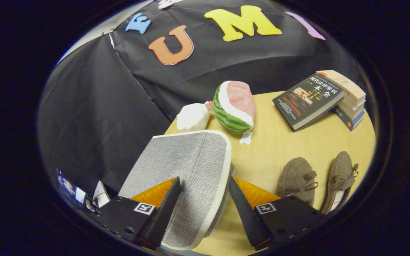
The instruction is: Open the storage box then place both shoes into the box .Put the left shoe in first, then the right shoe, with the right side of both shoes facing outward in a uniform manner.
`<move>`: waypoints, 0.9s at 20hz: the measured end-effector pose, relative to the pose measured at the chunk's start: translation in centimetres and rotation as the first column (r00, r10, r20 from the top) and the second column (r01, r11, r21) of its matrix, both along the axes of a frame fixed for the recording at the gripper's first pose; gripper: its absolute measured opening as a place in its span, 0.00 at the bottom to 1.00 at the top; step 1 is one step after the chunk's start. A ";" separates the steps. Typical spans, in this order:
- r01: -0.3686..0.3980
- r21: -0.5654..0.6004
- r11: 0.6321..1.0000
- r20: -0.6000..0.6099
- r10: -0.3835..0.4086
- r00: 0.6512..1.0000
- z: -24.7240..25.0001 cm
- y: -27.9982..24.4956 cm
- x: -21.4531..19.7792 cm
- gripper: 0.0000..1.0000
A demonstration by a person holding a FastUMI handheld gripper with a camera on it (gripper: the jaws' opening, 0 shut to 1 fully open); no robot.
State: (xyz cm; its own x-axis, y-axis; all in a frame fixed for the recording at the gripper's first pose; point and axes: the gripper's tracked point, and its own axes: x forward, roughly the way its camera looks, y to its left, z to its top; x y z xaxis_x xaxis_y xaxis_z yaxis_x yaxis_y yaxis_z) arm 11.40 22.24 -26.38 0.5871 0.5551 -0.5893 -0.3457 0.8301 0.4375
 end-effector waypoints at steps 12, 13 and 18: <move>0.045 0.099 0.994 -0.169 -0.028 0.985 1.4 -0.7 0.6 0.33; 0.052 0.101 0.994 -0.180 -0.033 0.983 1.5 -0.7 0.8 0.19; 0.048 0.137 0.989 -0.239 -0.014 0.971 2.6 0.1 0.4 0.01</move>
State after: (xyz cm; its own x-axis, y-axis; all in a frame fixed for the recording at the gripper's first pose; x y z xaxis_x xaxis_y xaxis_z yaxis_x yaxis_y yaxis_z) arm 11.79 22.31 -23.74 0.4588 0.6259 -0.6306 -0.1930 0.7630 0.6169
